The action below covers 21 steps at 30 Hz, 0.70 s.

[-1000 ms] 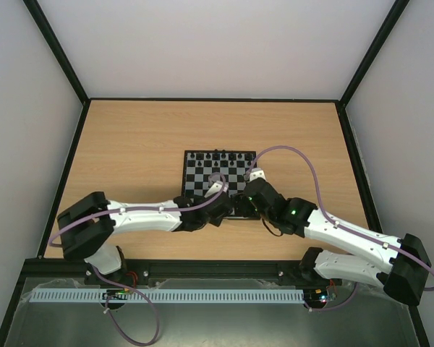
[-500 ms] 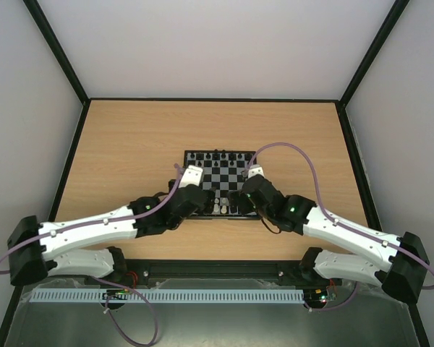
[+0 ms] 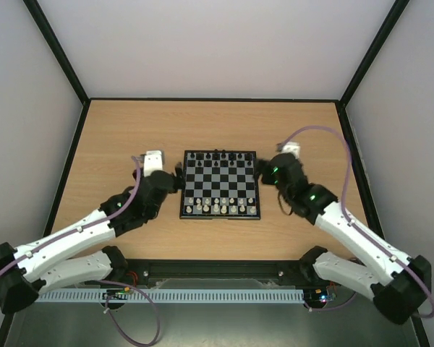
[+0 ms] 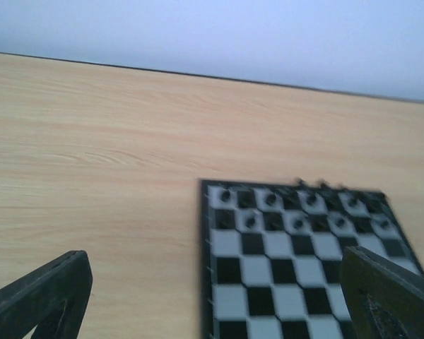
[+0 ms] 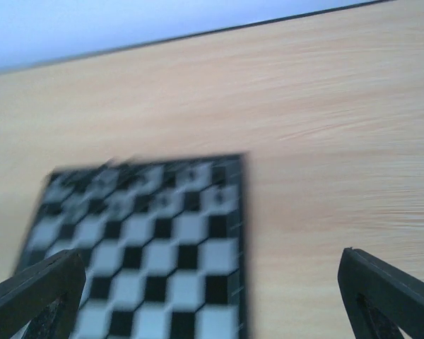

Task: Set up the chess pieces on the board
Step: Reset both arms

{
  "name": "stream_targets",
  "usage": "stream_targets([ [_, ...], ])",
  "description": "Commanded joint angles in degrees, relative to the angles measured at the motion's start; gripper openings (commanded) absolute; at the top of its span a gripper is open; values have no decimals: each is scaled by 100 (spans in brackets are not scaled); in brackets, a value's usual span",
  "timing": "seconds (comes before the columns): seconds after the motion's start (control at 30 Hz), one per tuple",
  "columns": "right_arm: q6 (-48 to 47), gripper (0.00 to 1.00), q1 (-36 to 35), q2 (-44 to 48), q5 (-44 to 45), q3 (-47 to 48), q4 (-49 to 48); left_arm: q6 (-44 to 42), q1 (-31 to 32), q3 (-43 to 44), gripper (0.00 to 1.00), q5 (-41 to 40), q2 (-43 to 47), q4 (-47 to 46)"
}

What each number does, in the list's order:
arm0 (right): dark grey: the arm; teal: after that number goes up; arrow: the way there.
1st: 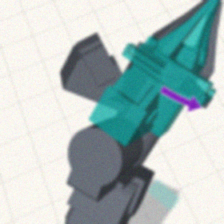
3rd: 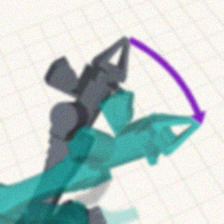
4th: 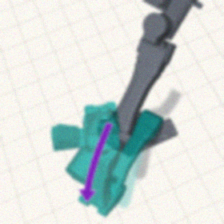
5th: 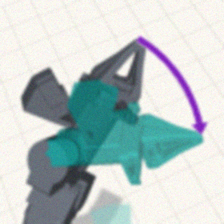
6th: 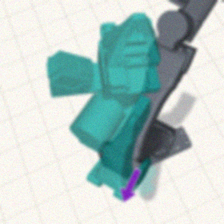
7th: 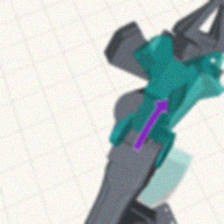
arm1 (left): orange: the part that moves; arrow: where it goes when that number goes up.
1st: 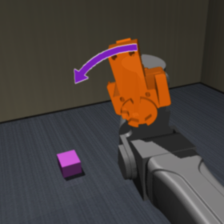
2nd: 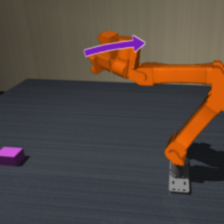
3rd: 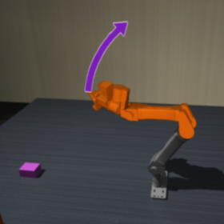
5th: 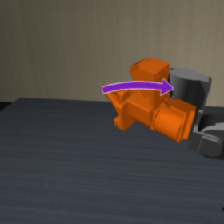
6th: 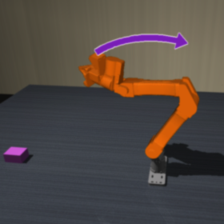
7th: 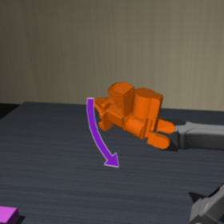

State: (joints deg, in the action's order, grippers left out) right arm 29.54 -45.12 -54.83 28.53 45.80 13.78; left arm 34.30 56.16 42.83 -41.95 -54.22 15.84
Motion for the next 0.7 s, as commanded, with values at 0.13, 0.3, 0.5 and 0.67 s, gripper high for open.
stream_targets([
  [0.13,-557,99,2789,6,-311,-1297,-1825,-571,-1907,-690,99,592,-338,-1943],
  [0.3,-662,99,3147,227,260,-2138,-3045,-749,-2533,-821,99,442,-770,-2554],
  [0.5,-1156,99,3215,-162,760,-2837,-4897,-1185,-3192,-1012,99,452,-1170,-3081],
  [0.67,-1280,99,3363,-1170,1023,-2897,-5864,-1267,-3903,-1667,99,1407,-1193,-4117],
])
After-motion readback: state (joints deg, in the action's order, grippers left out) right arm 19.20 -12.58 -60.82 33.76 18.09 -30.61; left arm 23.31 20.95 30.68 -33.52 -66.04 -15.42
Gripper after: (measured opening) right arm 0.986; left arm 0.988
